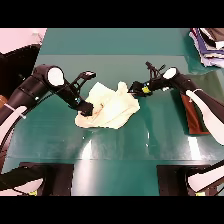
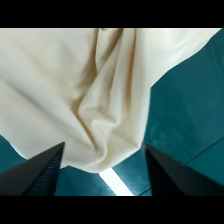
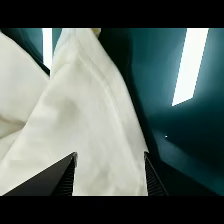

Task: Fold the shirts.

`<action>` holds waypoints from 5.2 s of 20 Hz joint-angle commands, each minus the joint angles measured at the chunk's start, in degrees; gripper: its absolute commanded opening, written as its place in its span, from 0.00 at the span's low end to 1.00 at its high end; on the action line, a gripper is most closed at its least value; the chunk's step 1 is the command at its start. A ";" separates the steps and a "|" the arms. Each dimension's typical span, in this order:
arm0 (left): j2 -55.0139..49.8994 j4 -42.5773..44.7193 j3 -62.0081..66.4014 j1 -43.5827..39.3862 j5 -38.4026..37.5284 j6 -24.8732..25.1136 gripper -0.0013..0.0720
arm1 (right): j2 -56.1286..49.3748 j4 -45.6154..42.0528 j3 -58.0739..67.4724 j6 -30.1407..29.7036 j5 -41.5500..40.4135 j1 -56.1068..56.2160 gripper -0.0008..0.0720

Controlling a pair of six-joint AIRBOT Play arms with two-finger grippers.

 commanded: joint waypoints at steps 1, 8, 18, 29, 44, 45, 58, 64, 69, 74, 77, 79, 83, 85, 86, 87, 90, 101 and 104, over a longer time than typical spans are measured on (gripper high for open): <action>1.68 2.05 1.55 1.07 3.74 -0.07 0.87 | -0.42 -0.04 2.86 0.00 3.72 -0.96 0.68; -8.28 -2.67 1.86 12.09 16.59 -1.03 0.87 | -0.04 -0.09 3.15 -0.20 4.15 -0.37 0.68; -18.53 -12.22 2.71 12.15 23.82 2.93 0.06 | -0.04 -0.04 3.15 -0.22 2.23 -0.81 0.68; -14.93 -4.33 8.11 12.92 17.46 2.97 0.06 | -12.04 3.13 13.97 -1.62 -0.55 1.33 0.68; 9.11 3.89 8.13 22.95 21.29 -4.13 0.06 | 1.07 -13.81 36.81 -1.51 9.44 -2.34 0.03; 13.03 3.93 8.13 24.15 21.92 -4.11 0.05 | 5.31 -13.68 36.72 -1.62 9.94 -3.93 0.04; 36.70 -2.84 22.64 25.64 24.26 -3.13 0.05 | 38.86 -15.30 36.65 -1.60 15.43 -13.07 0.03; 25.20 -3.30 22.67 25.64 13.60 -1.66 0.05 | 33.70 -21.22 36.57 6.40 26.14 -12.87 0.03; 2.38 -6.60 18.16 25.38 6.10 -1.46 0.06 | 20.90 -20.90 22.77 6.69 26.91 -13.75 0.03; -17.18 -6.88 15.91 23.02 13.66 4.35 0.06 | 7.67 -20.44 13.79 3.87 15.23 -13.31 0.03; -20.63 -6.40 15.91 23.26 21.33 4.39 0.06 | 1.75 -17.27 16.96 3.80 11.98 -13.44 0.04; -20.57 -6.16 16.46 23.82 22.69 4.42 0.11 | -1.18 -15.30 21.07 3.74 11.78 -13.57 0.05; -19.98 -6.25 22.27 27.45 10.23 4.50 0.74 | -3.76 -8.24 29.49 1.86 17.03 -15.56 0.51; -17.18 -6.25 22.73 31.32 2.73 5.38 0.74 | -2.08 -5.75 29.62 -0.94 22.38 -17.35 0.51; -15.17 -6.25 21.24 33.29 0.96 5.73 0.74 | -0.20 -5.46 27.74 -2.16 24.87 -18.25 0.51; -12.35 -6.23 17.92 35.34 0.50 6.08 0.74 | 2.19 -5.44 24.50 -3.43 26.16 -19.04 0.51; -4.13 -6.32 2.91 39.60 1.11 9.44 0.74 | 10.95 -4.66 10.93 -6.25 26.69 -21.00 0.51; -0.87 -9.29 -20.92 42.25 15.26 11.58 0.74 | 30.69 3.43 -16.26 -10.43 22.88 -22.73 0.51; -0.90 -10.86 -20.92 42.25 16.59 11.54 0.74 | 33.24 3.39 -18.60 -10.43 21.31 -22.75 0.51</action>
